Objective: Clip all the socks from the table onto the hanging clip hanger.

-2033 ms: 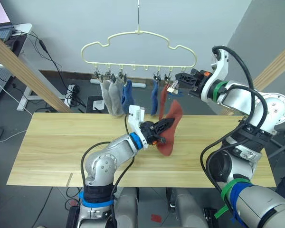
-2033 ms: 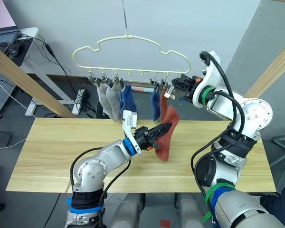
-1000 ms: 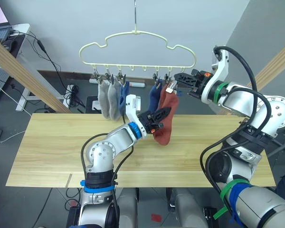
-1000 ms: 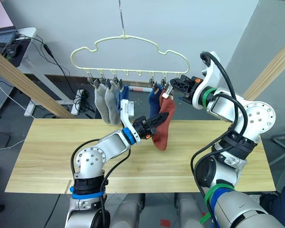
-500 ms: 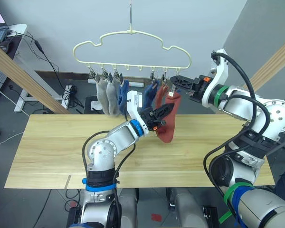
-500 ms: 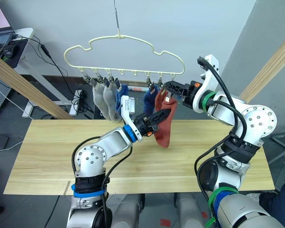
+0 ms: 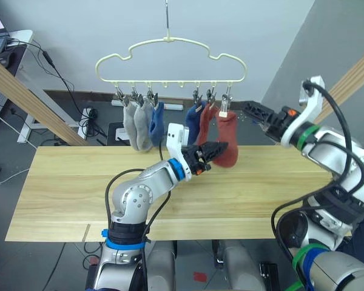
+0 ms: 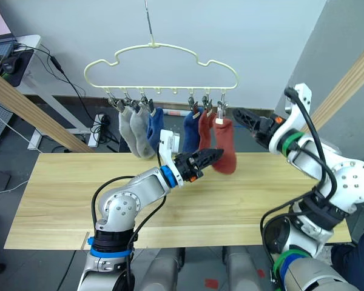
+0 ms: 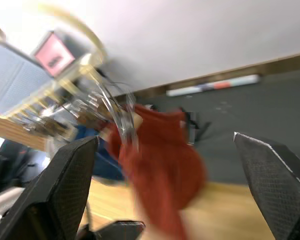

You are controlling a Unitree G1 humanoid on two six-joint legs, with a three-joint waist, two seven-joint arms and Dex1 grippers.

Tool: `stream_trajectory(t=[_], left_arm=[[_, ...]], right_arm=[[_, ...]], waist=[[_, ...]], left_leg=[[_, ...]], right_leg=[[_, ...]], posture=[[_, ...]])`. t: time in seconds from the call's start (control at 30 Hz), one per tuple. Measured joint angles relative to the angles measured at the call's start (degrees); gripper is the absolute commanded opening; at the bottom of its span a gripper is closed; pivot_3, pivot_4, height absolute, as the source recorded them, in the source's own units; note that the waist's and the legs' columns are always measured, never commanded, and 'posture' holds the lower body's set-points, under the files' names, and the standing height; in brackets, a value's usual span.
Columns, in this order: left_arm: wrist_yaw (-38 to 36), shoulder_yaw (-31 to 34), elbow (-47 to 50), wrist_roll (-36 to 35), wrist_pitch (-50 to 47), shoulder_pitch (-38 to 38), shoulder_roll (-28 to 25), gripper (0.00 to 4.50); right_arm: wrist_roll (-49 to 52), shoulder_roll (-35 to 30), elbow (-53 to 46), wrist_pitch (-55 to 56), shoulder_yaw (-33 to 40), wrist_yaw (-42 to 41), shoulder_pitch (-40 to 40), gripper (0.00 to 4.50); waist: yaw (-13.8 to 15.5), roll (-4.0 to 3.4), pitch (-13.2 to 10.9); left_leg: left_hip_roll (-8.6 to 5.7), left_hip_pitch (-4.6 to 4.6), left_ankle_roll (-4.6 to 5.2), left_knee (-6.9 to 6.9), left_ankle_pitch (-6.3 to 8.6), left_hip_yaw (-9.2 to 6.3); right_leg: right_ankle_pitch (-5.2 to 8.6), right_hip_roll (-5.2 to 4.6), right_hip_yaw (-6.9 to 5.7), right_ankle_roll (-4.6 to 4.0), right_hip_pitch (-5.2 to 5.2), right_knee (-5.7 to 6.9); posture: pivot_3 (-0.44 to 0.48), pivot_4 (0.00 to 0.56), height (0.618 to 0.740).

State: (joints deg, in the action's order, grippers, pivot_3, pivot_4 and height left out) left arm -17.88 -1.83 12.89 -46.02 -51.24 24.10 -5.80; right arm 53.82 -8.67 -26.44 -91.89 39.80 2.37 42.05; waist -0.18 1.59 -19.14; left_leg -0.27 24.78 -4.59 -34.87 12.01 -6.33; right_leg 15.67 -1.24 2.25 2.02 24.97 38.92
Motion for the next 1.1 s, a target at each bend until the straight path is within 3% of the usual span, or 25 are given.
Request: stream_trajectory(t=[0.07,0.17,0.23,0.4,0.5,0.7,0.83,0.97,1.1], left_arm=[[-1.4,-0.7,-0.1,1.6,0.5,-2.2,-2.1,3.50],[-4.8,-2.8,0.8,6.8,3.5,-8.4,-10.6,4.41],[-5.1,-2.3,0.5,11.7,5.7,-13.5,-16.4,4.48],[-4.2,1.4,0.7,20.6,13.5,-20.3,-23.3,4.48],[-3.9,6.6,-1.0,25.1,17.6,-27.1,-28.2,4.48],[-2.9,11.3,-3.1,29.3,23.2,-33.4,-28.1,4.48],[-4.2,12.9,-9.2,30.6,30.4,-33.5,-26.7,4.48],[-3.9,13.3,-15.0,32.0,35.9,-30.9,-23.6,4.48],[-4.4,13.3,-19.7,32.3,38.9,-29.0,-21.5,4.48]], right_arm=[[0.0,-1.8,-3.4,1.1,-3.0,-1.5,-5.1,4.50],[-4.3,-10.9,-9.6,8.4,-14.4,-6.2,-19.0,4.50],[-10.0,-16.8,-10.5,15.4,-21.1,-9.2,-28.9,4.50],[-24.1,-25.5,-9.4,35.7,-31.4,-15.3,-42.2,4.50],[-32.0,-26.0,-6.3,46.9,-34.2,-16.0,-50.0,4.50],[-39.6,-23.4,-0.1,60.2,-35.4,-16.3,-57.4,4.50],[-41.1,-19.9,5.9,65.3,-34.1,-16.5,-58.1,4.50],[-42.1,-18.1,10.9,68.9,-34.0,-16.7,-54.7,4.50],[-43.6,-17.1,16.1,70.7,-33.7,-16.5,-52.0,4.50]], waist=[[-0.2,0.00,0.0],[-0.4,-0.02,0.0],[-0.5,-0.01,-0.1],[0.2,-0.07,-0.3],[0.3,-0.06,-0.3],[2.0,-0.05,-0.2],[3.4,-0.05,0.6],[3.6,0.10,2.9],[3.7,0.17,5.7]], left_leg=[[0.02,0.00,0.02,0.00,0.01,0.04],[0.08,-0.02,0.01,0.11,0.01,0.07],[0.10,-0.01,-0.03,0.12,-0.01,0.10],[0.08,0.01,0.03,0.03,-0.02,0.13],[0.27,0.01,0.02,0.06,-0.02,0.11],[0.68,0.02,-0.02,0.04,-0.02,0.13],[0.74,0.03,-0.28,0.06,-0.15,0.11],[0.71,0.02,-0.29,0.05,-0.16,0.16],[0.30,-0.04,-0.29,0.04,-0.17,0.14]], right_leg=[[0.01,0.00,0.04,0.01,0.04,0.02],[0.21,0.07,0.06,0.36,0.11,0.00],[0.24,0.06,0.10,0.42,0.15,-0.01],[0.17,0.00,0.15,0.60,0.13,-0.13],[0.17,-0.08,0.15,0.59,0.15,-0.16],[0.13,-0.10,0.10,0.65,0.10,-0.26],[0.12,-0.05,0.01,0.63,0.09,-0.31],[0.06,-0.02,0.00,0.60,0.03,-0.38],[0.02,0.09,-0.03,0.52,-0.04,-0.36]], posture=[[0.076,0.366,0.740],[0.086,0.365,0.740],[0.102,0.365,0.740],[0.160,0.359,0.740],[0.182,0.348,0.740],[0.222,0.274,0.740],[0.215,0.213,0.740],[0.216,0.134,0.740],[0.224,0.091,0.740]])
